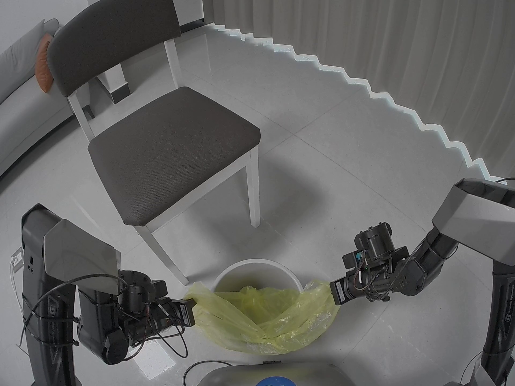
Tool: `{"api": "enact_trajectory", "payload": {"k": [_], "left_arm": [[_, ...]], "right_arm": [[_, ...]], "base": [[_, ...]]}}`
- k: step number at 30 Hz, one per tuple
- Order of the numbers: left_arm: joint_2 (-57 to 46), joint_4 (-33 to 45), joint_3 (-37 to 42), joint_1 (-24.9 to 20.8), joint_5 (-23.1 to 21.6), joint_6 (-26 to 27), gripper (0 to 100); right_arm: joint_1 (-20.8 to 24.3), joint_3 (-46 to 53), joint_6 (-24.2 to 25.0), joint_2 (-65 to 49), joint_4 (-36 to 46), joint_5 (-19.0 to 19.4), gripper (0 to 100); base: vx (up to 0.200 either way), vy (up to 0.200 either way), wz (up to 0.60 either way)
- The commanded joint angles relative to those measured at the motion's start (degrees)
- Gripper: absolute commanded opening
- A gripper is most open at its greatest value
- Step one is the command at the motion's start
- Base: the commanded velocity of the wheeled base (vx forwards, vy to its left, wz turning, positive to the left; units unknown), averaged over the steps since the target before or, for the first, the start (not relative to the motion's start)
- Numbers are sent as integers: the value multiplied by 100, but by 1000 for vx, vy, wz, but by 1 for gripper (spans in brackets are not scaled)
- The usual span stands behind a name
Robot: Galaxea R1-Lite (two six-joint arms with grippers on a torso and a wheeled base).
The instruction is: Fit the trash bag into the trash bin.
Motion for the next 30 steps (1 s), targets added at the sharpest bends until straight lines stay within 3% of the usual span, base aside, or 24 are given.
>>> {"api": "enact_trajectory", "payload": {"k": [1, 15, 16, 23, 30], "left_arm": [[-210, -82, 26, -63, -15, -36, 0], [-17, -82, 17, -72, 29, -19, 0], [-17, -82, 17, -72, 29, -19, 0], [-61, -82, -36, -98, 38, 8, 0], [-69, -82, -18, -177, 29, -27, 0]], "right_arm": [[38, 53, -23, -290, 37, 37, 0], [108, 106, -322, 88, 45, 81, 0], [108, 106, -330, 88, 45, 81, 100], [73, 264, -374, -176, 45, 55, 100], [108, 616, -541, -1142, 168, 55, 100]], "base": [[0, 0, 0], [0, 0, 0], [0, 0, 0], [0, 0, 0], [0, 0, 0]]}}
